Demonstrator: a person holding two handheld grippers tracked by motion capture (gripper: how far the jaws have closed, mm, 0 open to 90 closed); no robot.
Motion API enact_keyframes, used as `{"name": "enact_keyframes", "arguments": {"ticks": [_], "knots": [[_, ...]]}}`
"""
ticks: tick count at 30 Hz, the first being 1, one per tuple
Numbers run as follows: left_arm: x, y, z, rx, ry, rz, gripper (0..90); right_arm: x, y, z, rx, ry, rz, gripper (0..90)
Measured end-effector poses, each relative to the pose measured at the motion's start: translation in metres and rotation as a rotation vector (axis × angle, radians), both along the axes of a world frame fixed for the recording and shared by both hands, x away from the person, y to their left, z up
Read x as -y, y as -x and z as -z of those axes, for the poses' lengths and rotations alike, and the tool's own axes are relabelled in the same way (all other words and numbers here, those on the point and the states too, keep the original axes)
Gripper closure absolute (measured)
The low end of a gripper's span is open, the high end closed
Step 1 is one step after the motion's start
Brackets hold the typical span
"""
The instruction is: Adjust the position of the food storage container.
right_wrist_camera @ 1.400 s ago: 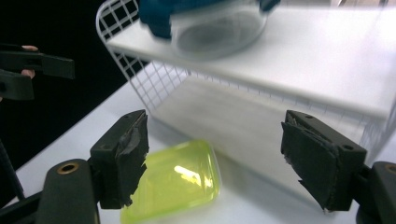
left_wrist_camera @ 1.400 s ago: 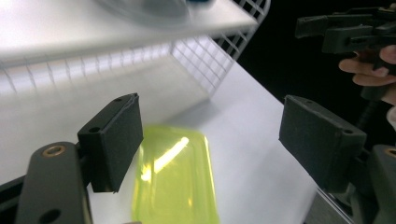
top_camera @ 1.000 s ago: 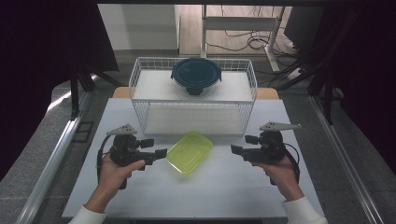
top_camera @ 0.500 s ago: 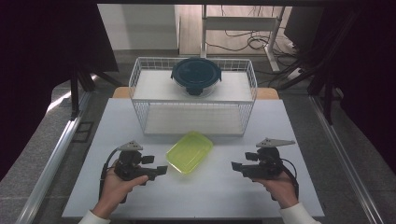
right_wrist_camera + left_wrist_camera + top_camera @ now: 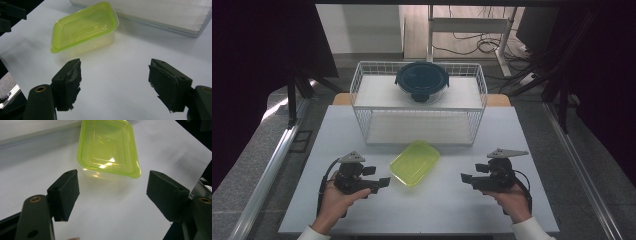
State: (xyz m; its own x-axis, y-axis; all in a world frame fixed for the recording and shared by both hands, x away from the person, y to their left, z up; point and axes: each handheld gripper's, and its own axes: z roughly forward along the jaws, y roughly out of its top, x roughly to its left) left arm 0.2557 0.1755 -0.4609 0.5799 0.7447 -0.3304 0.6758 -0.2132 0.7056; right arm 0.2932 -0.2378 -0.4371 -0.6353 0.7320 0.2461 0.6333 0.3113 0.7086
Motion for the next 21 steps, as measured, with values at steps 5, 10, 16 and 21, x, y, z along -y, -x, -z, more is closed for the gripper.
{"name": "enact_keyframes", "arguments": {"ticks": [5,10,16,21], "knots": [[0.003,-0.004,-0.001,0.01,-0.011,0.0,26.1,0.002,0.0,0.001,-0.003,-0.002,0.002,26.2],[0.013,-0.022,-0.004,0.029,-0.04,0.016,27.4,0.003,-0.004,0.004,-0.024,-0.008,-0.004,26.5],[0.02,-0.043,-0.007,0.043,-0.059,0.016,29.9,0.005,-0.004,0.005,-0.027,-0.006,-0.002,26.6],[0.03,-0.064,-0.008,0.048,-0.071,0.018,35.7,0.008,-0.002,0.005,-0.025,0.001,0.001,26.6]]}}
